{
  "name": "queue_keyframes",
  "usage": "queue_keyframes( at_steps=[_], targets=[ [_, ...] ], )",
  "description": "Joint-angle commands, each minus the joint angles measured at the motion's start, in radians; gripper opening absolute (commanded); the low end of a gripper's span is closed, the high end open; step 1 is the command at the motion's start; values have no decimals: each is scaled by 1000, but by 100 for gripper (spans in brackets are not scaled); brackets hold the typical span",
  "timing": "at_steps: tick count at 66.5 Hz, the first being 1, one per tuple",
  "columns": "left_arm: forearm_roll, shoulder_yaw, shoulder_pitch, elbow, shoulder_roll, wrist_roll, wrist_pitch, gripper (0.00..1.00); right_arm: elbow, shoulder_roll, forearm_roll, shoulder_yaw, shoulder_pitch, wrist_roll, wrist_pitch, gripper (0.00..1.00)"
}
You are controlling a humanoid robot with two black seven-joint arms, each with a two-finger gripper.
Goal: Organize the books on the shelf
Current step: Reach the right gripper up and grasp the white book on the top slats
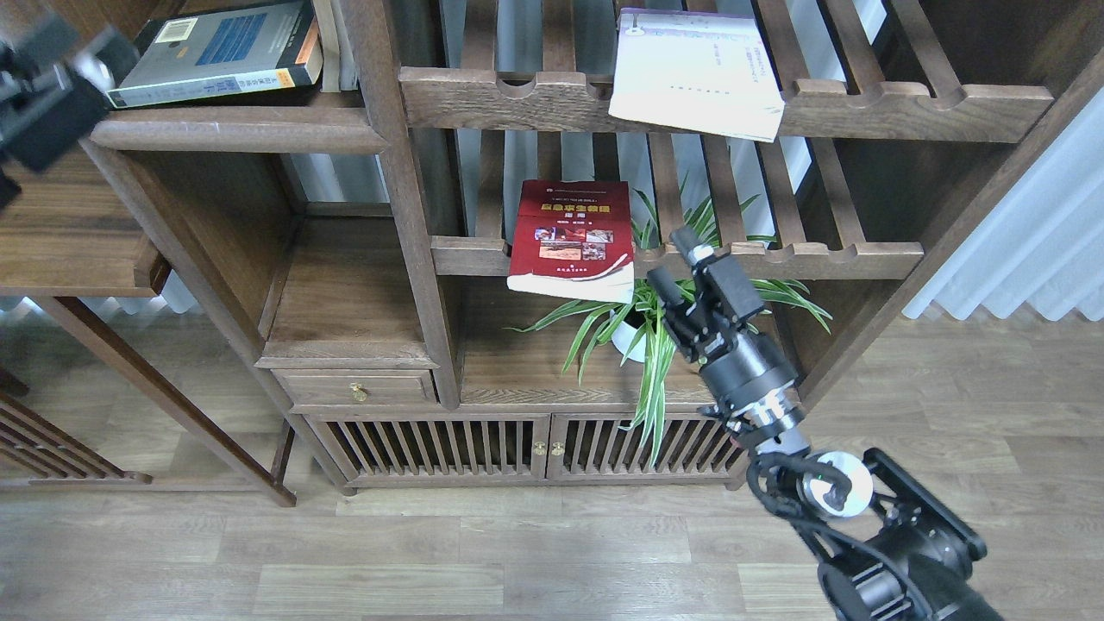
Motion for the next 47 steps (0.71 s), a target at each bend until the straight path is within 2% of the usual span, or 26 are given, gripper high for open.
queue_keyframes(
  at_steps=[1,31,47],
  targets=[
    [2,-2,28,11,-5,-1,0,100,48,-34,-3,8,14,0,0,93],
    [5,-9,28,36,-8,-1,0,100,65,-35,-29,9,103,0,0,93],
    [3,-18,28,42,-14,-3,0,100,65,8,-35,9,146,0,0,93]
  ],
)
